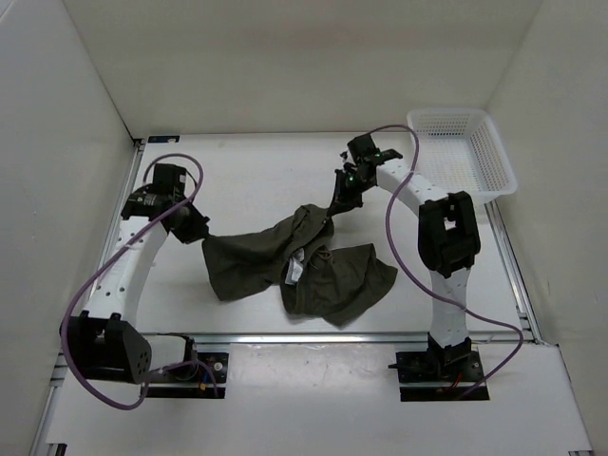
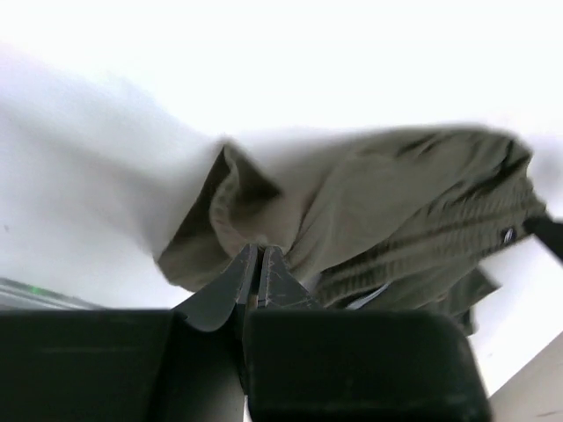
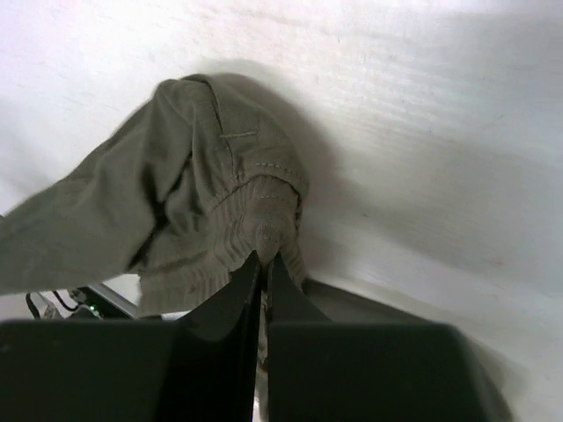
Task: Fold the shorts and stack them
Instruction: Flatten the shorts out
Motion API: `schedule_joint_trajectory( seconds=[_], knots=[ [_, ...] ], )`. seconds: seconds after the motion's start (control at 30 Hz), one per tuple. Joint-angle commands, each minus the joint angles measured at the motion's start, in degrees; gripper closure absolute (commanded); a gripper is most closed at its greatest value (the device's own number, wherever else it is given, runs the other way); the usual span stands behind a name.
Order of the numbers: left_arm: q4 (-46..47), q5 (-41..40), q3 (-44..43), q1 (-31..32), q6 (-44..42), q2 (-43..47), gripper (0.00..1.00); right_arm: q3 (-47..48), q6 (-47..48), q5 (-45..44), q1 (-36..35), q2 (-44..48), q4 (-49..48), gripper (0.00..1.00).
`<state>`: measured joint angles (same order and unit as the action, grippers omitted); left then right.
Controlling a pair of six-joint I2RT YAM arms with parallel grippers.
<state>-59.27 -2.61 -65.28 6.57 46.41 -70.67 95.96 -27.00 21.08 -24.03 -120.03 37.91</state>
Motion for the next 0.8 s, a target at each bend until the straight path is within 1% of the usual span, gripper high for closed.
schedule_joint_trajectory(
  seconds=[0.0,0.03,0.07,0.1,0.13,0.17,0.2,0.23,0.27,0.3,0.37,0.4,0.43,0.5,0.57,0.6,0.67,0.77],
  knots=[
    [-0.85,-1.17,-9.41,-3.57,-3.69,-2.53,0.90,10.80,3.35,-2.09,2.84,5.06,4.97,1.00],
    [-0.85,-0.65,-12.22,-4.54,-4.22,-3.76,0.90,13.87,3.36,-2.10,4.85,5.07,7.15,1.00],
    [-1.55,-0.64,-18.51,-6.11,-5.44,-6.38,0.90,17.21,3.88,-2.10,6.00,5.07,8.05,1.00],
    [-2.16,1.10,-25.18,-7.26,-6.94,-9.28,0.90,28.46,4.50,-1.40,8.80,4.37,9.54,1.00],
    [-1.13,1.73,-28.21,-7.88,-7.99,-10.70,0.90,32.58,5.90,0.52,9.44,3.32,10.51,1.00],
    [-0.33,2.26,-34.16,-9.02,-9.48,-14.19,0.90,37.06,6.43,0.54,10.57,2.53,11.39,1.00],
    [-0.32,2.26,-37.52,-9.72,-9.50,-16.23,0.90,44.93,7.05,1.58,10.58,2.00,11.92,1.00],
    [-0.93,2.96,-40.95,-10.52,-10.20,-18.34,0.90,47.97,7.58,2.29,11.54,1.99,11.92,1.00],
    [-1.72,3.66,-48.03,-12.18,-10.20,-21.75,0.90,50.44,7.58,2.30,12.60,1.47,11.92,1.00],
    [-2.25,5.58,-51.50,-12.89,-10.20,-23.00,0.90,52.03,7.58,4.21,13.21,1.46,10.44,1.00],
    [-2.79,6.82,-57.57,-14.90,-10.20,-24.51,0.90,52.75,7.06,5.54,15.05,4.79,5.72,1.00],
    [-2.79,7.53,-62.90,-15.61,-10.72,-24.51,0.90,52.14,7.05,6.42,15.68,6.19,3.68,1.00],
    [-2.79,8.14,-65.13,-16.32,-10.73,-24.51,0.90,51.61,7.05,6.43,15.68,9.08,2.36,1.00],
    [-2.79,11.12,-68.91,-18.86,-11.34,-23.29,0.90,51.61,8.36,6.43,16.30,11.82,1.46,1.00],
    [-2.79,11.14,-70.25,-18.87,-12.04,-21.62,0.90,50.03,10.29,6.95,16.30,16.04,1.46,1.00],
    [-2.79,11.14,-70.25,-18.87,-12.05,-19.52,0.90,47.24,10.91,8.44,16.30,19.27,1.46,1.00],
    [-2.79,11.14,-70.25,-18.87,-12.66,-17.23,0.90,43.80,12.14,9.50,16.30,22.54,1.99,1.00],
    [-2.79,11.14,-68.85,-19.92,-12.66,-12.22,0.90,37.38,15.83,10.03,15.77,29.04,5.76,1.00]
  ],
)
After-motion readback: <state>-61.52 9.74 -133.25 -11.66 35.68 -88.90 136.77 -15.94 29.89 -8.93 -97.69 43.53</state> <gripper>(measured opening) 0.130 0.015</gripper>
